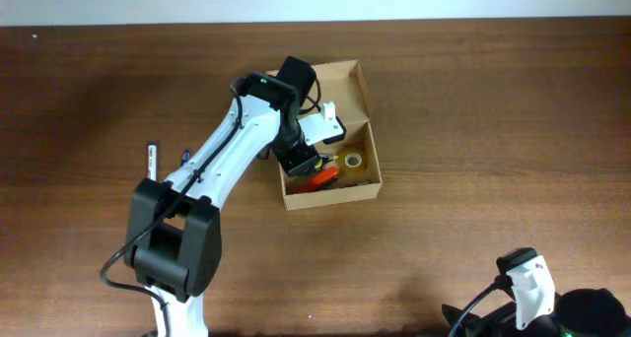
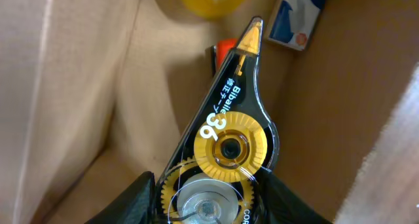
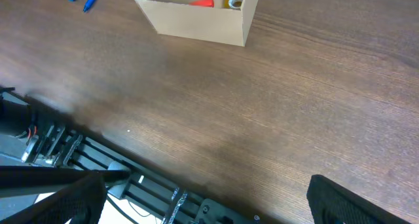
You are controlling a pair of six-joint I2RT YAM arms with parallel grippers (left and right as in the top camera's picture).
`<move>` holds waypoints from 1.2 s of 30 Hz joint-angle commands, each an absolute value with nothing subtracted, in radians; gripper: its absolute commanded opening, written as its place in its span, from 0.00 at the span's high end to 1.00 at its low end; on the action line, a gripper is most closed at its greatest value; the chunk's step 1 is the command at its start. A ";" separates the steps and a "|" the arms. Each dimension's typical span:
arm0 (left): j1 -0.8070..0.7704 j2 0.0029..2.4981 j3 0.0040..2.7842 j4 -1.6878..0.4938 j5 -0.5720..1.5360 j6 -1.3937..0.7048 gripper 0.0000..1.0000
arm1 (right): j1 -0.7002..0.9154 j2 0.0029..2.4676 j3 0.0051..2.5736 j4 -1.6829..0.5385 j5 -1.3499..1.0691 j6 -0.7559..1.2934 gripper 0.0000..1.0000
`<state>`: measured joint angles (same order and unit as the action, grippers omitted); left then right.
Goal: Pack container
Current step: 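Carry the correction tape into the box and open the left gripper, then withdraw the left gripper from the box toward the blue pen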
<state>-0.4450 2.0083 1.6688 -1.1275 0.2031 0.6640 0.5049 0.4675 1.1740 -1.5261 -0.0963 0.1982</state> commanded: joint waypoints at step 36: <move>-0.442 1.857 1.691 -1.065 0.213 0.616 0.51 | 0.509 0.463 1.169 -1.526 -0.101 0.191 0.01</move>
